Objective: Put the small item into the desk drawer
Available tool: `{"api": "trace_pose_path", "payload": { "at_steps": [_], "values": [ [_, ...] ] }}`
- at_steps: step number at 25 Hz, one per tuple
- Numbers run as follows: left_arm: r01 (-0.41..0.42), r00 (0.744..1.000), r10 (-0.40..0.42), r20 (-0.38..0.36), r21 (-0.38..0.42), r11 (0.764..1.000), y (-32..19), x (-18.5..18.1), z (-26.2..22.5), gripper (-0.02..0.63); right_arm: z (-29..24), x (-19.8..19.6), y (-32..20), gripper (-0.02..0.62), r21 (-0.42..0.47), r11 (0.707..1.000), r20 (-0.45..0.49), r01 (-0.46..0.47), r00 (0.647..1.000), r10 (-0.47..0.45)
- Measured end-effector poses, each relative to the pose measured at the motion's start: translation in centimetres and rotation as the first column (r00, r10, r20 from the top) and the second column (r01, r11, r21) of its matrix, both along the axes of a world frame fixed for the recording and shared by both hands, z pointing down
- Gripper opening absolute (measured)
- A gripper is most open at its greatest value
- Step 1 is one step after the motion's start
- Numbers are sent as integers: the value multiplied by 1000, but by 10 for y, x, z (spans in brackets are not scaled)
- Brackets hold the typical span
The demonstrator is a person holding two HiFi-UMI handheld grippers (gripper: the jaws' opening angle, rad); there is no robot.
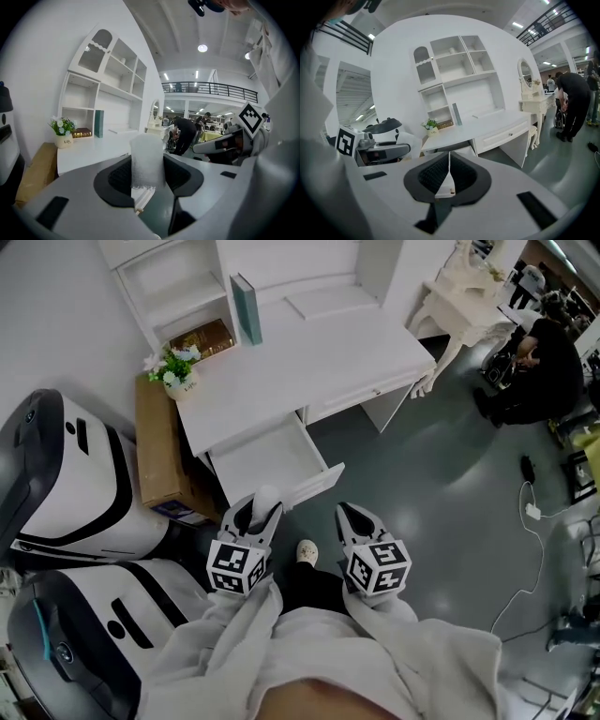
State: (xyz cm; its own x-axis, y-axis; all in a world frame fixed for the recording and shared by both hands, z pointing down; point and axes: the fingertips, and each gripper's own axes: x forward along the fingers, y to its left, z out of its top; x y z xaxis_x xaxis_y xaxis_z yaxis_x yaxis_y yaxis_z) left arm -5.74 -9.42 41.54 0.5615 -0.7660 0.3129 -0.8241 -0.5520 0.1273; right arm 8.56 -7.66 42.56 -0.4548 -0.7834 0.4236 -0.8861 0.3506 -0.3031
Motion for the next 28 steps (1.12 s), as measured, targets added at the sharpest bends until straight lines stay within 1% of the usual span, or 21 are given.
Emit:
{"api": "trace_pose_path", "payload": {
  "at_steps": [11,20,24,28],
  "values": [
    [12,1000,-12,3,-12,1000,-48,1,10,190,6,4,-50,34,-4,1000,0,7,1000,-7],
    [23,999,-23,28,-4,1000,-101,-1,22,190,19,9,-103,34,-2,1000,-7,20,1000,-20],
    [36,999,-35,33,-17,999,-111,-4,30,190,31,9,-111,34,-34,999,-12,28,1000,-28],
    [42,999,-41,32,-42,998,-109,-4,39,190,39,5,-110,34,-56,997,-6,44,999,-45]
  ]
}}
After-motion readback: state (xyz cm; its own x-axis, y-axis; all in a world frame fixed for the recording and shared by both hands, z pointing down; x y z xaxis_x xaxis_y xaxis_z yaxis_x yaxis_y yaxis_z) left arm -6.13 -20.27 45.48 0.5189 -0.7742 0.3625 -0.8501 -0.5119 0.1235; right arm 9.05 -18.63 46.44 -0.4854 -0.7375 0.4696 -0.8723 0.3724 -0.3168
